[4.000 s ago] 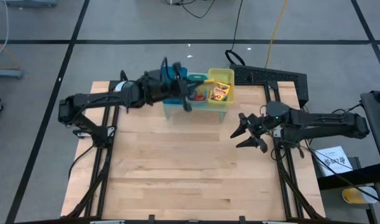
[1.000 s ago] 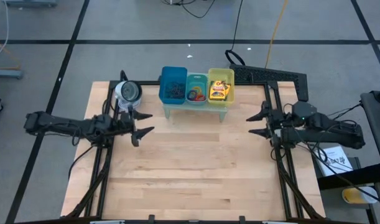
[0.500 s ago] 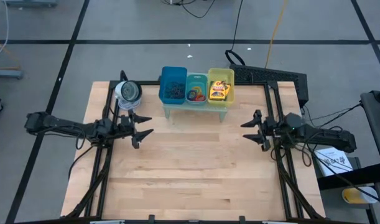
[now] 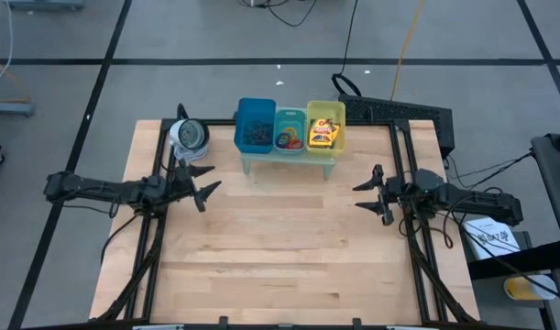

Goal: Pick & Place Office Desk Supplies
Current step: Return to Home Position

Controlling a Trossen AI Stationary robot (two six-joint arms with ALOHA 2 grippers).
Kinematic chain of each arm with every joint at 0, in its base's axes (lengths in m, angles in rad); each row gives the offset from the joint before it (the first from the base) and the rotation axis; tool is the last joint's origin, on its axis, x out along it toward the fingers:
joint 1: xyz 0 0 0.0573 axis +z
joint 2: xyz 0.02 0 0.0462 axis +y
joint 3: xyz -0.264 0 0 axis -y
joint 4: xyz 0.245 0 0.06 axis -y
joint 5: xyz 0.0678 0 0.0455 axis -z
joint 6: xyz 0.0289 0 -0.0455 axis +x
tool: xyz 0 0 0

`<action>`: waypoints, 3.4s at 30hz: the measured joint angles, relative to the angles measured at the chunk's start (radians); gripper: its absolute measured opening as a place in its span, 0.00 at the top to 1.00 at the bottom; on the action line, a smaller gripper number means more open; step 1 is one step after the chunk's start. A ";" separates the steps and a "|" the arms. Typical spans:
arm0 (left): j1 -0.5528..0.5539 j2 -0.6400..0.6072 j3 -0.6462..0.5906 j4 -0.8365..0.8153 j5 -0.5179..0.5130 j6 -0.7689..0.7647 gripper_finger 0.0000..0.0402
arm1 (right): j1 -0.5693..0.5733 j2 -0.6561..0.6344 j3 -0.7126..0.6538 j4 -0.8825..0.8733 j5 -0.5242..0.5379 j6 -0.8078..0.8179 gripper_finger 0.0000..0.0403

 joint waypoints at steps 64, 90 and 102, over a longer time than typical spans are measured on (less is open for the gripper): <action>0.000 0.001 0.000 0.003 0.000 0.021 0.27 | 0.000 0.000 -0.002 0.038 -0.001 0.000 0.47; 0.000 0.001 0.000 0.003 0.000 0.021 0.27 | 0.000 0.000 -0.002 0.037 -0.001 0.000 0.47; 0.000 0.001 0.000 0.003 0.000 0.021 0.27 | 0.000 0.000 -0.001 0.038 -0.001 0.000 0.47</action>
